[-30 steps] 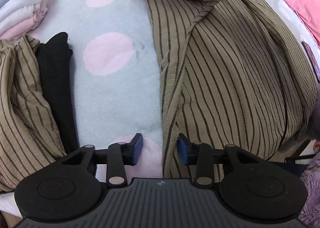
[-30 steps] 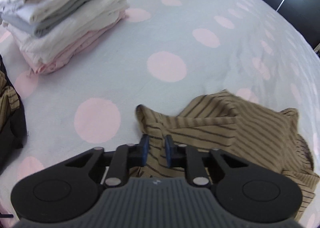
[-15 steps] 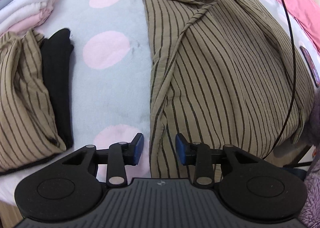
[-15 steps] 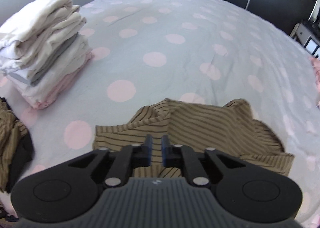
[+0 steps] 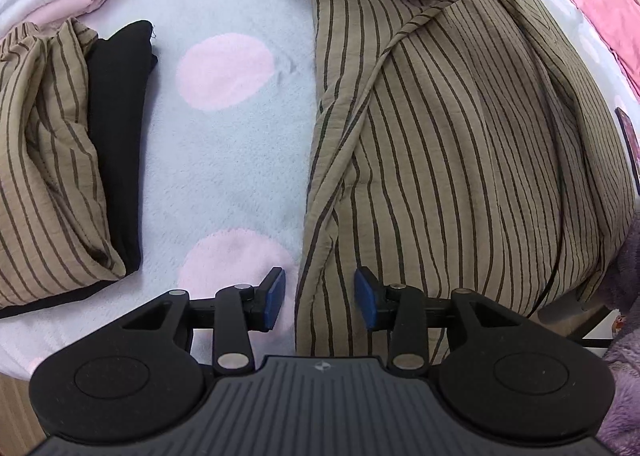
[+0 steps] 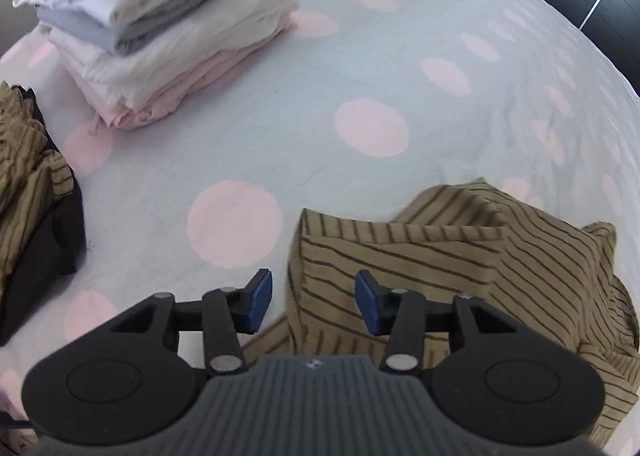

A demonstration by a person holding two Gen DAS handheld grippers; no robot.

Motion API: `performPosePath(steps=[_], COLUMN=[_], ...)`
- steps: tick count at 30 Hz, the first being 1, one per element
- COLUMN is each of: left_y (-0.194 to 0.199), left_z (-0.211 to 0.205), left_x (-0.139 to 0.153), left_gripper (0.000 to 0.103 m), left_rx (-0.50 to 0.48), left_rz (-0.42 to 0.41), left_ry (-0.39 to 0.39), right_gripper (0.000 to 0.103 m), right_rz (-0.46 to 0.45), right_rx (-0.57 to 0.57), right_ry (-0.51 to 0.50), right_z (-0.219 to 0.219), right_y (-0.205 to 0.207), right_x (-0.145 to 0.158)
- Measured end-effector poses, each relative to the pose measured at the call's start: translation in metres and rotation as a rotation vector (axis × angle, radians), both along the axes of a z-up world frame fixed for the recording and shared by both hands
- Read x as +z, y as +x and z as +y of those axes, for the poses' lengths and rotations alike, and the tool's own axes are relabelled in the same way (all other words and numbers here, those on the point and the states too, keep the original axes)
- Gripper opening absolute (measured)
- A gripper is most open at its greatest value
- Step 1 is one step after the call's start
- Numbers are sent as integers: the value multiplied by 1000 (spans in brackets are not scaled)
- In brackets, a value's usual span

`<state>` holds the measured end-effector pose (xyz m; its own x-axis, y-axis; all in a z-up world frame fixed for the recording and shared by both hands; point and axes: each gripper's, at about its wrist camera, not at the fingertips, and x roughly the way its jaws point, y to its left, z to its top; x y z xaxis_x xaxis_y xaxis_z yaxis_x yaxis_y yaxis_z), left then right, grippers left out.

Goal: Fold clothes

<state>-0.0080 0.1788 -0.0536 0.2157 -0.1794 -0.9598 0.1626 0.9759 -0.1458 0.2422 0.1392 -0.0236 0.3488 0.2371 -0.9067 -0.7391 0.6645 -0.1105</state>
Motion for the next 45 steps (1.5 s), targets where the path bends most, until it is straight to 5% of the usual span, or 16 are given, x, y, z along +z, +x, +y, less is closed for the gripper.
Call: performPosePath(steps=[4,6,9,16,18,20,21,27,33,40,45], left_y=[0,0,-1,-14,-20,-26,-29,-44,-42,-23,-9], left_z=[2,3,5,11,12,16,17,9,-49,-118,-158], left_x=[0,1,2,4,5,9,14,50,87,99,78], left_gripper=[37,37,37,36,29,2,1,0,0,0,0], left_rx=[-8,-10,-12,-14,-14,0,10,28,-47,-194,-271], left_rz=[3,5,6,-20,-26,-30,-36,-118,-187,-187,-133], left_ry=[-6,-9,-14,-20,-22,-37,-56,-174,-238,-331,-368], right_gripper=[43,9,5,4,4,4,4,4,4,4,4], right_rz=[-5,-15,-36,-115,-130,-134,-134,-156,-213,-249,-221], right_rx=[5,-6,-6,-54,-91,-127,-144,-202,-215,-282,-371], right_ry=[-55,-66,-58,-33,-25,-6,9,93,122,93,70], right_z=[15,16,12,-26,-43,-59,-68,-101,-123,-168,-214], right_y=[5,9,9,12,19,24,26,32,40,67,88], right_x=[-23,-26,-19,37,51,61,66,94,126,137,117])
